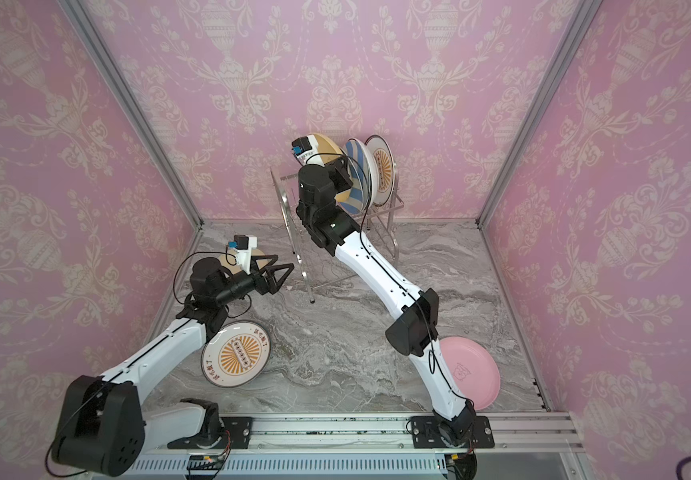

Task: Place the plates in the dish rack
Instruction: 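Lower the yellow bear plate into the rack slot beside the striped plates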

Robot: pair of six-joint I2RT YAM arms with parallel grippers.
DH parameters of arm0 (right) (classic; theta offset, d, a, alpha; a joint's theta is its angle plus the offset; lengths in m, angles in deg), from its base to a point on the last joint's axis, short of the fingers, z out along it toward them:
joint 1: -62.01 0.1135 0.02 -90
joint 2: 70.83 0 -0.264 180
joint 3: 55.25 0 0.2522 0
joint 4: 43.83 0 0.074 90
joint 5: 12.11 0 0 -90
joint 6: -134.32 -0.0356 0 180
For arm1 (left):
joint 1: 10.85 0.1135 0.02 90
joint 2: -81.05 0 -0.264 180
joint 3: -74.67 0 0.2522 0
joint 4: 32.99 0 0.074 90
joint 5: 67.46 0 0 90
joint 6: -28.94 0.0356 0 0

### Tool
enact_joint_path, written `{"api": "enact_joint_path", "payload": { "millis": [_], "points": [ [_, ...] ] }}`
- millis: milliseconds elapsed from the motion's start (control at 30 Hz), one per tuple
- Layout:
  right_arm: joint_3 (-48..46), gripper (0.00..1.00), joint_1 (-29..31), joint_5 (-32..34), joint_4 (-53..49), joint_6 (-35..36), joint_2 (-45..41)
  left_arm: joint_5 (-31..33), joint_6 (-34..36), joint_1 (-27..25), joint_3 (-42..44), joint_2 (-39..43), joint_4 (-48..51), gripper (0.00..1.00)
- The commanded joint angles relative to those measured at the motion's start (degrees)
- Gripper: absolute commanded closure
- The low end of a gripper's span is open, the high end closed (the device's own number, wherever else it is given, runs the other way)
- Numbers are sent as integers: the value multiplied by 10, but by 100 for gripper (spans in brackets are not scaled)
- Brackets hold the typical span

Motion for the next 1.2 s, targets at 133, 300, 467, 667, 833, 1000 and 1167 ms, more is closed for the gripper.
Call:
{"api": "enact_joint_path", "payload": {
  "millis": [133,300,467,667,833,1000,1167],
  "points": [
    [22,100,-1,28,-41,-16,16,-17,-3,3,7,10,-15,1],
    [32,100,-2,33,-33,3,18,-19,-3,3,8,12,-16,1],
    [35,100,-1,33,-43,6,21,-20,-3,3,8,13,-16,1],
    [35,100,-1,43,-91,-19,29,-20,-6,3,8,15,-17,1],
    [35,100,4,41,-117,-36,26,-21,-5,3,9,17,-16,1],
    [35,89,9,40,-130,-39,19,-21,-6,3,10,17,-16,1],
    [35,81,9,38,-140,-40,16,-21,-6,3,9,19,-16,1]
  ]
}}
